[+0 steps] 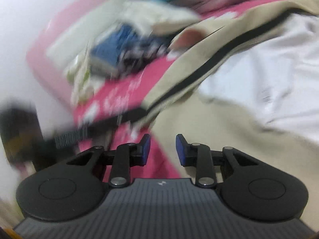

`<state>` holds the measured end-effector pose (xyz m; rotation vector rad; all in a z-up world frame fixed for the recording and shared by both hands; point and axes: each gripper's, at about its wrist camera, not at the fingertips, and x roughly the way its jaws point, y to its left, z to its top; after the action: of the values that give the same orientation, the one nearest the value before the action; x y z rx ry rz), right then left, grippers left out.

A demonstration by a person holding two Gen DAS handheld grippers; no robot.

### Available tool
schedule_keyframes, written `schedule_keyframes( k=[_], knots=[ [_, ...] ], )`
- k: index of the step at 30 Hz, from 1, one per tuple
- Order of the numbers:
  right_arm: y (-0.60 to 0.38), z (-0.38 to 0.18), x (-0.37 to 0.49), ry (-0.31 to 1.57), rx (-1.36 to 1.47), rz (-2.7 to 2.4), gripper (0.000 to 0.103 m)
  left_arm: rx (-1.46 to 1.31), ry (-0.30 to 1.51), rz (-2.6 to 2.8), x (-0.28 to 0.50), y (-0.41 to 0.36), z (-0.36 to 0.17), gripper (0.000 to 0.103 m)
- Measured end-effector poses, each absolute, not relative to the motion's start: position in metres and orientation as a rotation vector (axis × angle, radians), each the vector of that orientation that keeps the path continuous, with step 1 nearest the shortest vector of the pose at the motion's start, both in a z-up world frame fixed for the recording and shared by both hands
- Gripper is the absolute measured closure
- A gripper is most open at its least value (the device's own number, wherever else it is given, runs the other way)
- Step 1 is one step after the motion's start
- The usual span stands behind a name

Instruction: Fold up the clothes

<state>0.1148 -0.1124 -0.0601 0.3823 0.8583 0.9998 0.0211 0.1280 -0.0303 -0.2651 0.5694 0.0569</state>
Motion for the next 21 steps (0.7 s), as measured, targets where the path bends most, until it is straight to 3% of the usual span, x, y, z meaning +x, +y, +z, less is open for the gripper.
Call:
schedule_keyframes(
  k=[10, 21],
  knots=[
    [-0.118, -0.069, 0.17, 1.013, 0.758, 0.879, 0.074, -0.209, 0.569, 0.067, 0.019, 0.121, -0.035, 0.041],
    [-0.074, -0.076, 0.182, 1.202, 0.695, 0.777, 0.076, -0.181, 0.589, 0.052, 0.018, 0.117, -0.044, 0.04]
  ],
)
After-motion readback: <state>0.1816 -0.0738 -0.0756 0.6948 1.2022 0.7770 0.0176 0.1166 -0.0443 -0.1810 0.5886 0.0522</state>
